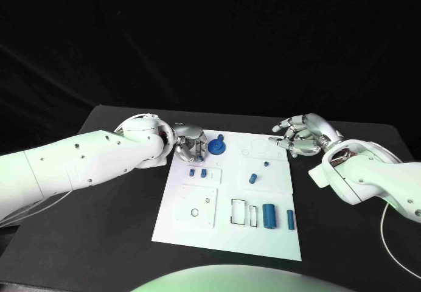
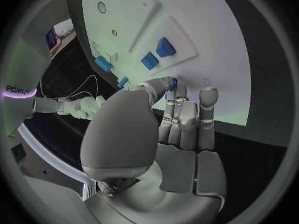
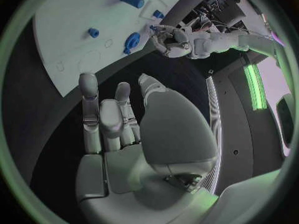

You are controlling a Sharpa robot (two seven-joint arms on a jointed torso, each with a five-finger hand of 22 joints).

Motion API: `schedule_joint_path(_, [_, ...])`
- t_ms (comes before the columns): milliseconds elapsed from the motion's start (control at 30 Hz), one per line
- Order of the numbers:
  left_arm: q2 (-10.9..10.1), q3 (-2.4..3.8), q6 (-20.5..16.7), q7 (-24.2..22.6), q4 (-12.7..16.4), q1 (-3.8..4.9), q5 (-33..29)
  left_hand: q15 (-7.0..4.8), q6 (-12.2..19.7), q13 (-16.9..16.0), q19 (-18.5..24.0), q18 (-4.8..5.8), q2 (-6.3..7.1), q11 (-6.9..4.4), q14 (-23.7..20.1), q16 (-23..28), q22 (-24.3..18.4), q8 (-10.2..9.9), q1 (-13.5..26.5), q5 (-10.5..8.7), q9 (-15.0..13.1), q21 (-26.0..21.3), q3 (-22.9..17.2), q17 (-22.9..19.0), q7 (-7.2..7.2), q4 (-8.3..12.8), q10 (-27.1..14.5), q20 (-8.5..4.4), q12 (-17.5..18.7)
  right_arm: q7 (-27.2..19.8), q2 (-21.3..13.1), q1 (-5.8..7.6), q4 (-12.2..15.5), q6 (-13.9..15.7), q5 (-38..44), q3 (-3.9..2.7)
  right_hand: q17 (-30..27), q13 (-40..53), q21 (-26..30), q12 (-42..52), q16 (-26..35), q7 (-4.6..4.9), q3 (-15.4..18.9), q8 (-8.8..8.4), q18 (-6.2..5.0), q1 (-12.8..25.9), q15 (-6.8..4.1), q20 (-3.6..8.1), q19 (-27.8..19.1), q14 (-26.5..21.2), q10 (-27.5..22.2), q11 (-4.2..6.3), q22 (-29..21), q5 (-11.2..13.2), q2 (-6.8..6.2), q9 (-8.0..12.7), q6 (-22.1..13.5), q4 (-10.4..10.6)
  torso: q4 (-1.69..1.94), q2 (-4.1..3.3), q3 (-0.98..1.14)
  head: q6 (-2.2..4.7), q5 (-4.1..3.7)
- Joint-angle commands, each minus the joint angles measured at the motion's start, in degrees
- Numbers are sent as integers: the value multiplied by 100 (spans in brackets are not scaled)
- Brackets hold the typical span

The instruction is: Assemble the parts on the task board

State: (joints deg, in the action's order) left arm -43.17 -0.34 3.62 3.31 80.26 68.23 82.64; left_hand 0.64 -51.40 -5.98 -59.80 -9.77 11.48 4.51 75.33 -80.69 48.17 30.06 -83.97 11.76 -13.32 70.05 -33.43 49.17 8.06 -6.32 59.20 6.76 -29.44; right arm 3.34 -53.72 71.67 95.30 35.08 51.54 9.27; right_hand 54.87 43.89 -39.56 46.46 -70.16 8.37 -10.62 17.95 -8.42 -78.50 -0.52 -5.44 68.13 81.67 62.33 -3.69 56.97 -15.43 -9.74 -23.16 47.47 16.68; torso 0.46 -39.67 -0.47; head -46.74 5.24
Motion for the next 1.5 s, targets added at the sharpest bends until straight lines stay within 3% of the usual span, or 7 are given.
schedule_joint_path(33, [24,-8,91,-3,13,-16,-65,-3,-35,1,50,87,-3,-11,-14,13,-2,-15,44,-5,4,-24,-5,6,9,26,37,4,42,-39,-2,-3,13,6,32,0,-10,-6,34,-26,22,14,-30,29,-118,31,-15,-4,-38,-42,-37,13,-5,14,-4,-4,-25,1,2,-3,0,-3,2])
schedule_joint_path(967, [65,-22,339,155,-14,-18,75,-27,-131,-31,27,93,-12,-46,49,-48,51,-19,94,-16,-37,5,26,149,-24,60,135,-7,60,-35,-3,-3,8,-1,33,0,-11,-45,62,-37,39,13,-46,49,-119,42,-17,-2,-32,-41,-31,15,-19,14,-7,-2,-36,-4,2,1,-1,-25,-6])
schedule_joint_path(1267, [67,-24,231,125,-20,-17,51,53,190,15,133,78,99,59,-60,-11,-57,-344,229,-3,36,-62,11,-60,71,51,-47,40,312,-38,0,-4,0,3,33,0,-11,-45,62,-37,39,13,-46,49,-119,42,-17,-2,-32,-41,-31,15,-19,14,-7,-2,-36,-4,2,0,2,-27,-5])
schedule_joint_path(1500, [65,-24,152,139,-18,-17,46,85,217,34,156,73,134,96,-89,-2,-83,-407,271,3,45,-81,6,-113,95,40,-121,62,393,-38,-2,-4,-2,9,33,0,-25,-54,85,-40,51,13,-48,54,-122,45,-17,-2,-38,-45,-30,15,-33,14,-10,-1,-40,-4,1,1,2,-22,-3])
